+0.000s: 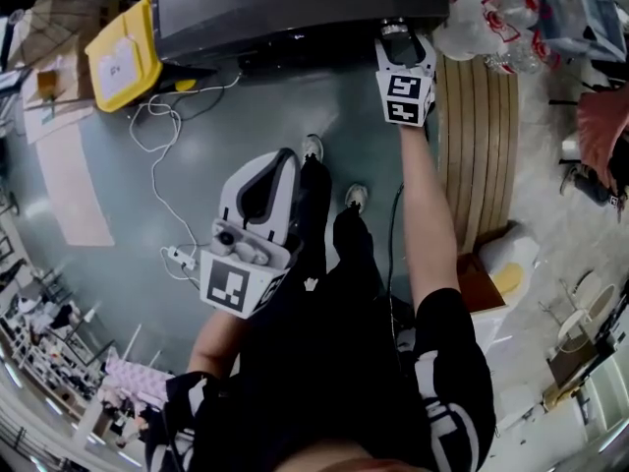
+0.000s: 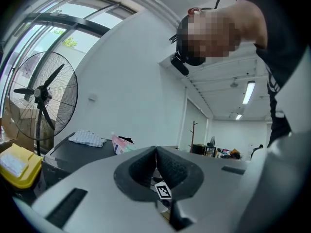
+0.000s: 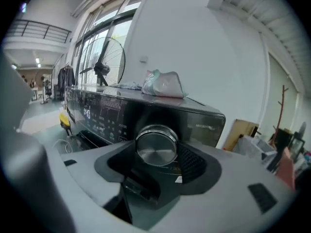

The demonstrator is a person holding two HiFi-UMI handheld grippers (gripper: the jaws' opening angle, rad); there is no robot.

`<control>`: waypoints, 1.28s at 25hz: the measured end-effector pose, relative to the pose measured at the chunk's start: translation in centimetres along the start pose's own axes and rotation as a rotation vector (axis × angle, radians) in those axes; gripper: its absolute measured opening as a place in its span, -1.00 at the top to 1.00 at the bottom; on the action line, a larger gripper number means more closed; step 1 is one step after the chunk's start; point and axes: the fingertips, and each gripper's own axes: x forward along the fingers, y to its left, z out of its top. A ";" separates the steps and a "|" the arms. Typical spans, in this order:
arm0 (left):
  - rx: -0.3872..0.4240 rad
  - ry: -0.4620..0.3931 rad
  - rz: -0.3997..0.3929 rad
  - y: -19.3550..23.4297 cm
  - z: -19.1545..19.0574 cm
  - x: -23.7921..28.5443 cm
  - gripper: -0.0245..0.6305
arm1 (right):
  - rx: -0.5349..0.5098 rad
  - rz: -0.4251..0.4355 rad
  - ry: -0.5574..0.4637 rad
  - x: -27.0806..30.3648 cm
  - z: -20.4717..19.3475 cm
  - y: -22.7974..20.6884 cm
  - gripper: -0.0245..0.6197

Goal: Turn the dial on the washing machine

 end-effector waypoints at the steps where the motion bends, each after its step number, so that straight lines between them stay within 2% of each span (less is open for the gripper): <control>1: -0.002 -0.003 0.000 -0.1 0.1 0.1 0.86 | 0.065 0.014 0.001 0.0 -0.1 -0.1 0.03; 6: -0.006 -0.002 0.000 0.1 0.0 -0.2 0.86 | 0.535 0.129 -0.010 0.3 -0.5 -1.0 0.04; 10: -0.016 0.004 0.006 0.3 -0.4 -0.5 0.86 | 0.985 0.240 -0.042 0.1 -0.9 -1.7 0.04; 11: -0.019 0.006 0.005 0.3 -0.5 -0.5 0.86 | 1.066 0.262 -0.056 0.1 -0.8 -1.7 0.04; 12: -0.021 0.005 0.002 0.2 -0.5 -0.5 0.86 | 1.099 0.271 -0.068 0.1 -0.8 -1.8 0.04; 13: -0.023 0.004 0.000 0.2 -0.5 -0.5 0.86 | 1.080 0.264 -0.075 0.1 -0.8 -1.8 0.04; 15: -0.023 0.002 -0.005 0.0 -0.4 -0.5 0.86 | 0.920 0.198 -0.079 -0.1 -0.7 -2.0 0.03; 17: -0.022 0.002 -0.009 0.0 -0.4 -0.5 0.86 | 0.677 0.098 -0.075 -0.6 -0.3 -2.2 -0.07; 19: -0.022 0.006 -0.010 0.0 -0.5 -0.5 0.86 | 0.388 -0.001 -0.062 -1.1 0.4 -2.1 -0.10; 21: -0.022 0.010 -0.010 0.1 -0.7 -0.6 0.86 | 0.119 -0.057 -0.045 -1.3 1.2 -1.4 -0.12; 23: -0.023 0.013 -0.010 0.2 -0.8 -0.6 0.86 | -0.086 -0.077 -0.018 -0.9 1.4 -0.6 -0.12; 25: -0.026 0.013 -0.009 0.1 -0.8 -0.7 0.86 | -0.213 -0.097 0.018 -0.3 1.1 -0.2 -0.12; 26: -0.027 0.013 -0.009 0.1 -0.7 -0.7 0.86 | -0.236 -0.100 0.027 -0.1 1.0 0.0 -0.11; 27: -0.027 0.012 -0.008 0.1 -0.7 -0.7 0.86 | -0.222 -0.093 0.026 0.0 0.9 0.1 0.01; 28: -0.028 0.011 -0.007 0.1 -0.6 -0.7 0.86 | -0.164 -0.076 0.018 0.0 0.9 0.1 0.04; 30: -0.029 0.011 -0.009 0.1 -0.6 -0.7 0.86 | 0.084 -0.009 -0.001 0.0 0.7 -0.4 0.05; 32: -0.028 0.010 -0.013 0.0 -0.6 -0.8 0.86 | 0.441 0.084 -0.020 0.1 0.3 -1.5 0.05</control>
